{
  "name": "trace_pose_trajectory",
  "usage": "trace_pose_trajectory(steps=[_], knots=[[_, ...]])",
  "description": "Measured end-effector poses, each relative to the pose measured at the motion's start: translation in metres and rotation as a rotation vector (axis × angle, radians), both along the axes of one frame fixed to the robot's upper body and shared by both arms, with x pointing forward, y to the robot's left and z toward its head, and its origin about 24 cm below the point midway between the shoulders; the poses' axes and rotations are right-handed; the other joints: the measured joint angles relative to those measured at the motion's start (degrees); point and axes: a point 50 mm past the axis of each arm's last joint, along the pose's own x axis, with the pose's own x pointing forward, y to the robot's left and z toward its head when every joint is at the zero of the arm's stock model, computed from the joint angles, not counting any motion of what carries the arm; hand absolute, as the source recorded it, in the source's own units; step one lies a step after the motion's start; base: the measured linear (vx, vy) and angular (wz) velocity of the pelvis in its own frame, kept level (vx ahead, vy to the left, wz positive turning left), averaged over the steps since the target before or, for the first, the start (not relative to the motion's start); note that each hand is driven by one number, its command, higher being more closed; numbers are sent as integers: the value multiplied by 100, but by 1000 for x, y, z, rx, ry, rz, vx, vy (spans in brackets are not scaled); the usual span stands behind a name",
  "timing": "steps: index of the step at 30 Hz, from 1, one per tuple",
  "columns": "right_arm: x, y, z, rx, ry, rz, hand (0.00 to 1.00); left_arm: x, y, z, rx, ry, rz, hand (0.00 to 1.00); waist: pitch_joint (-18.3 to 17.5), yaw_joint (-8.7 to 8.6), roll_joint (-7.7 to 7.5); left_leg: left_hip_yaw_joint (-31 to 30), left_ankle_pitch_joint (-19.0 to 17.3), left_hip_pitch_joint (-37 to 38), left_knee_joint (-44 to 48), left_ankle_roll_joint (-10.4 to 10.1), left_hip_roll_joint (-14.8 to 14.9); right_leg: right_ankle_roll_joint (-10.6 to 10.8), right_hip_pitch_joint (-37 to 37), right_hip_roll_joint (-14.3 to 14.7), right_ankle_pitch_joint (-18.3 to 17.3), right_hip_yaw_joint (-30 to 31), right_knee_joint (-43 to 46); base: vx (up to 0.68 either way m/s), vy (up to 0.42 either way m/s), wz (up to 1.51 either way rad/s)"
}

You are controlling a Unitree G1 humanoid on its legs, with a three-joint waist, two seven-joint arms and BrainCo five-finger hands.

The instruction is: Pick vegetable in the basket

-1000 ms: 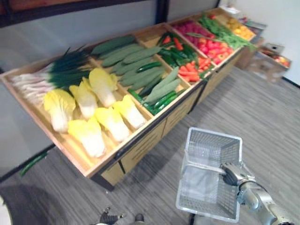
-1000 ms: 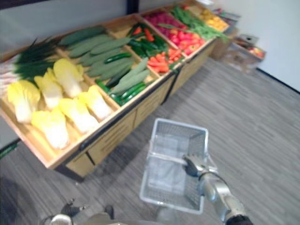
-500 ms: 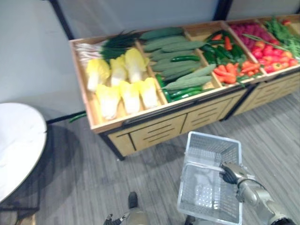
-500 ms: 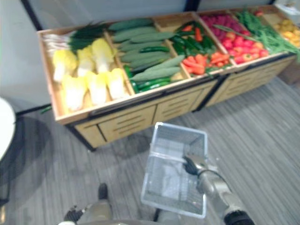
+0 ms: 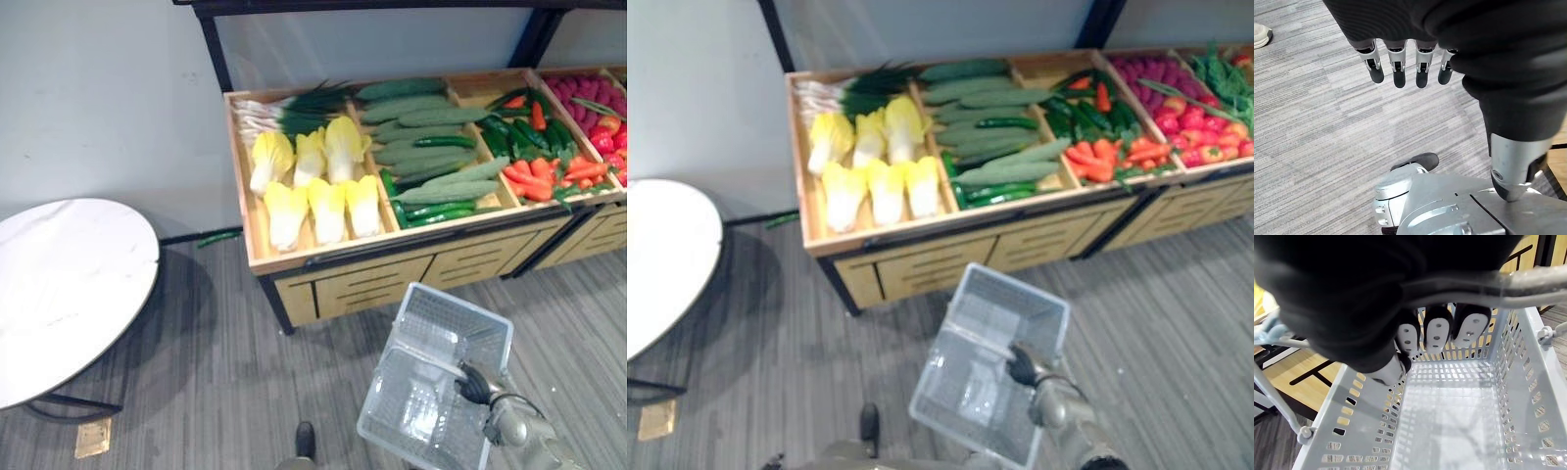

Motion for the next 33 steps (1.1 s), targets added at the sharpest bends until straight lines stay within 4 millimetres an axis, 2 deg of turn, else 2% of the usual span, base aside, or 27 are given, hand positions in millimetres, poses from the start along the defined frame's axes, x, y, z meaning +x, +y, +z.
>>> trace_pose_trajectory(steps=[8, 15, 19, 25, 29, 33], knots=[[0, -9, -8, 18, 54, -54, 100, 13, 9, 4, 29, -24, -29, 0, 29, -5, -49, 56, -59, 4, -1, -56, 80, -37, -6, 89, -21, 129, -64, 3, -2, -5], [-5, -57, -10, 25, 94, -281, 100, 17, 12, 5, 33, -21, -75, 0, 29, -124, -49, 51, -101, 36, -1, -72, 92, -65, 10, 139, -37, 466, -42, 47, 1, 2], [-10, -73, -8, -18, 108, -310, 100, 16, 16, 6, 44, -20, -81, 0, 24, -159, -44, 48, -123, 139, -1, -101, 129, -66, 21, 168, -36, 631, 117, 64, 0, -1], [-10, -76, -6, -18, 104, -314, 100, 16, 20, 8, 59, -13, -105, 0, 15, -272, -31, 58, -134, 210, -1, -116, 172, -65, 9, 196, -32, 789, 246, 15, 0, -1], [-11, -81, -5, -11, 95, -342, 100, 11, 20, 7, 58, 3, -103, 0, 11, -283, -28, 200, -227, 307, -2, -142, 198, -45, 0, 196, -4, 1000, 253, -26, 10, -20], [-22, -91, -6, -15, 107, -399, 100, 9, 20, 6, 57, 10, -100, 0, -33, -321, 14, 216, -259, 247, -2, -111, 282, -29, -221, 213, 11, 1075, 539, -36, -7, -12]])
